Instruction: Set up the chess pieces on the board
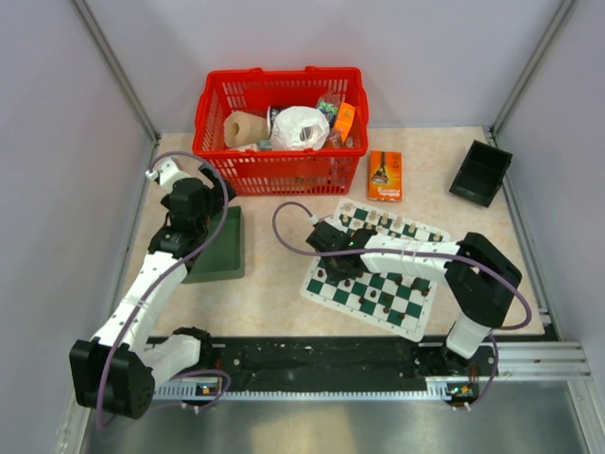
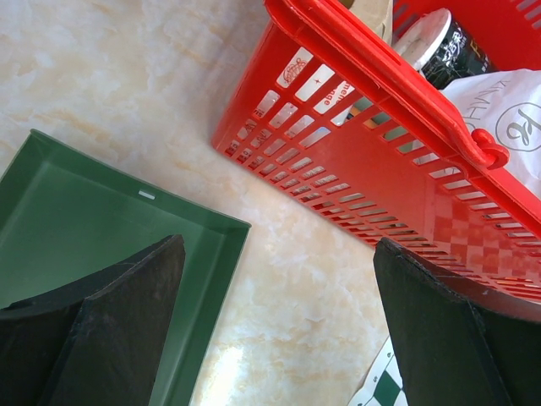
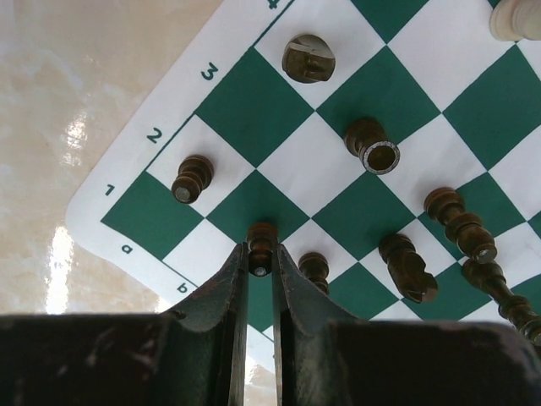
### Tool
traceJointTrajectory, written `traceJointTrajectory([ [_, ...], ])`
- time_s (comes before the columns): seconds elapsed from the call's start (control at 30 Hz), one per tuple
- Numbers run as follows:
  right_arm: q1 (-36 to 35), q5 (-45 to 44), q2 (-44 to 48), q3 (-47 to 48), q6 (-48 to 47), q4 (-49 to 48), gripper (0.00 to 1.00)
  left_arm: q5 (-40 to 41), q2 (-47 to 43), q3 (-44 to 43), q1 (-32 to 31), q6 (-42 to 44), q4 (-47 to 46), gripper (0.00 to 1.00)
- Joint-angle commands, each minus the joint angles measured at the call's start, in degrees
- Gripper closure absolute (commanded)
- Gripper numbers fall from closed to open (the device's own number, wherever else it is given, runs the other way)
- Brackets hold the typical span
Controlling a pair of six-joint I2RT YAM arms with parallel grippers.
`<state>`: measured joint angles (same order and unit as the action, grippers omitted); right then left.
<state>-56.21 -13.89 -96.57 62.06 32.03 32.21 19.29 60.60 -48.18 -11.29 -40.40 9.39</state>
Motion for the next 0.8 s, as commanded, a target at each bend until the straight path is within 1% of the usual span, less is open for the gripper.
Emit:
traceJointTrajectory([
  [0.0,-0.1,-1.3,-1.3,2.3,-0.5,-1.9,0.94,-0.1,-0.4,0.3,0.5,0.1,-3.0,0.01],
  [0.53,0.5,-1.7,-1.9,2.3,-1.1,-3.1,0.92,-0.6,-0.4,0.2,0.7,0.1,-3.2,0.01],
  [0.77,0.5,-0.3,-2.5,2.3,-1.1,-3.8,0.89,-0.5,-0.4,0.5,0.7,0.1,-3.1,0.01],
])
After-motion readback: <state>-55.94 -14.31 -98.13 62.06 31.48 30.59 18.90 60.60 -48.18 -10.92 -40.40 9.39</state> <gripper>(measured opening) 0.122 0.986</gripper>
